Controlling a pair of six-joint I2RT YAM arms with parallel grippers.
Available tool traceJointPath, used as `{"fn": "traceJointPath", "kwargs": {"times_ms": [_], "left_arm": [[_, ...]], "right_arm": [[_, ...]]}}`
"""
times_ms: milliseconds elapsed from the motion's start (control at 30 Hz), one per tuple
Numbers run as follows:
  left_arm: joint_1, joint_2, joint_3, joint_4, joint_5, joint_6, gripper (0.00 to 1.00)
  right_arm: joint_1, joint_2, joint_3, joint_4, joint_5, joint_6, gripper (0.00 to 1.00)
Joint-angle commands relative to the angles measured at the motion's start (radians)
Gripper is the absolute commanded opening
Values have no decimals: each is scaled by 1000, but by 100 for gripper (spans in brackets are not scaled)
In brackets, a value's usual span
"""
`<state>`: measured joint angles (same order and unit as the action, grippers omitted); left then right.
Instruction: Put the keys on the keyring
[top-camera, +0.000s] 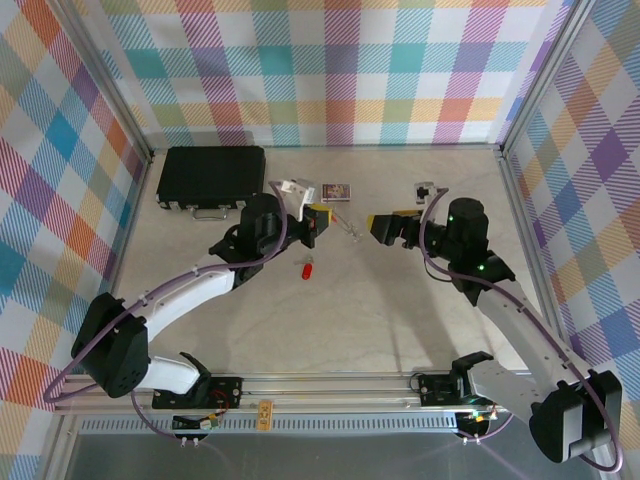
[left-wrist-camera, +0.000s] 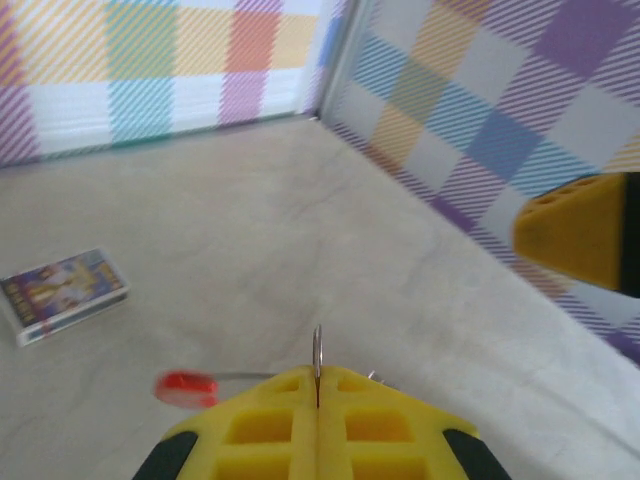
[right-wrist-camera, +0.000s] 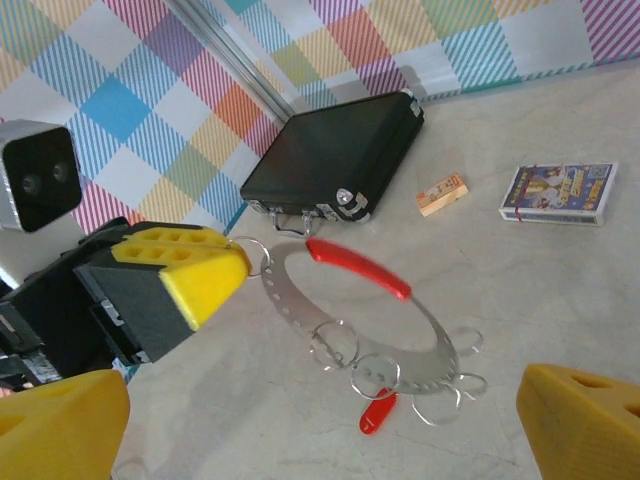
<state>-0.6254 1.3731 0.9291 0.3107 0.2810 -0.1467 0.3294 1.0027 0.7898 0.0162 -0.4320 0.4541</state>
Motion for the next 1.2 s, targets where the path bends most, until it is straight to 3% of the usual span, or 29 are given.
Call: {"fn": "traceJointPath", "kwargs": {"times_ms": [0, 100, 200, 433, 600, 800, 933, 1167], "left_arm": [[44, 11, -31, 203, 273, -83, 0], [68, 13, -71, 338, 361, -144, 0], [72, 2, -94, 371, 379, -151, 0], [75, -27, -117, 409, 439, -146, 0], [76, -24, -104, 410, 506, -103, 0], [76, -17, -171, 570, 448, -54, 0], [76, -25, -155, 549, 460, -49, 0], [76, -32, -126, 473, 504, -47, 0]], "right_arm": [[3, 5, 39, -3, -25, -50, 99], [3, 7, 41, 1, -36, -50, 99], [3, 9, 31, 22, -75, -50, 100], [3, 10, 19, 60, -132, -52, 80], [3, -5, -11, 143, -163, -28, 75], [4, 0, -24, 188, -187, -29, 75], [5, 0, -31, 212, -227, -34, 72], [9, 10, -31, 244, -289, -41, 57]]}}
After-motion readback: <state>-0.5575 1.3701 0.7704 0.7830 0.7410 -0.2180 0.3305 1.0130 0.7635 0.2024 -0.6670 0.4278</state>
